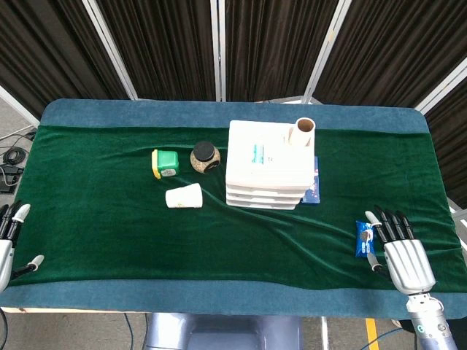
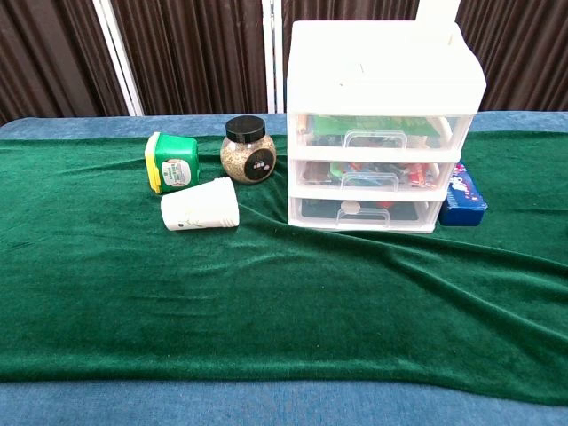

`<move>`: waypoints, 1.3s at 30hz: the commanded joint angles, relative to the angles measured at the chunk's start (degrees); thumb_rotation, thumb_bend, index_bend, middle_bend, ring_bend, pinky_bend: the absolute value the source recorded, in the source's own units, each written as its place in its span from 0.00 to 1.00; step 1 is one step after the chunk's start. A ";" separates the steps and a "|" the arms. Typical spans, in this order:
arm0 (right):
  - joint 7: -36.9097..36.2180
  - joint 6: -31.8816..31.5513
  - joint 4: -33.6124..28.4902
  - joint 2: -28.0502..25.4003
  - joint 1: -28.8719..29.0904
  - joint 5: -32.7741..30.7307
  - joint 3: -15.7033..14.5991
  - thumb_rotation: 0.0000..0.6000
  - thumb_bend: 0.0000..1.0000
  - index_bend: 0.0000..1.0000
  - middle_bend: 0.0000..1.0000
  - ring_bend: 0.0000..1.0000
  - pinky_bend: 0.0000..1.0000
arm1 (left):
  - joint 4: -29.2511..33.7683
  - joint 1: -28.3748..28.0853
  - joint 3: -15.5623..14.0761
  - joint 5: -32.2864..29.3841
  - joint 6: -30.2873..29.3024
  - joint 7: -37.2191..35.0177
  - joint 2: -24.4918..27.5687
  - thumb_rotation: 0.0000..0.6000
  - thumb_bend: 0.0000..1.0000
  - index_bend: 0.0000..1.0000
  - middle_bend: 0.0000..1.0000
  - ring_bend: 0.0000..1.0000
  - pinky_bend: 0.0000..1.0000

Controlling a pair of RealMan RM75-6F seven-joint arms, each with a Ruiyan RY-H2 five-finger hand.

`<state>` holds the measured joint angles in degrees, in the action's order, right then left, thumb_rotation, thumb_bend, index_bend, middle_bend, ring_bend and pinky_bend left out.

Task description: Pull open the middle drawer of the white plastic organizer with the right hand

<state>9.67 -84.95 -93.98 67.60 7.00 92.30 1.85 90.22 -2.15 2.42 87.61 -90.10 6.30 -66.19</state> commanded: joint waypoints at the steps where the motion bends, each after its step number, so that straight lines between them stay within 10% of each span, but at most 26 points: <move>1: 0.07 0.12 0.01 -0.03 0.03 -0.08 -0.02 1.00 0.25 0.00 0.00 0.00 0.00 | 0.02 0.00 -0.01 0.01 0.02 -0.03 0.02 1.00 0.07 0.00 0.00 0.00 0.00; 24: -0.50 0.27 -0.78 1.31 0.20 -0.68 0.34 1.00 0.25 0.02 0.03 0.01 0.01 | 0.52 0.20 0.09 0.03 -0.44 0.04 0.28 1.00 0.07 0.00 0.00 0.00 0.00; 31: -6.96 4.19 -4.66 3.32 2.68 -4.02 2.28 1.00 0.26 0.12 0.62 0.69 0.57 | 0.70 0.21 0.15 0.08 -0.55 0.25 0.25 1.00 0.08 0.00 0.00 0.00 0.00; 39: -17.40 17.45 -13.09 2.31 7.21 -13.41 3.11 1.00 0.52 0.15 0.94 0.98 0.84 | 0.57 0.21 0.22 0.15 -0.64 -0.35 0.36 1.00 0.07 0.00 0.00 0.00 0.00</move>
<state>-3.85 -71.75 -104.19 70.19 12.14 82.31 4.41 90.79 -1.94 2.64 87.76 -90.74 5.96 -65.83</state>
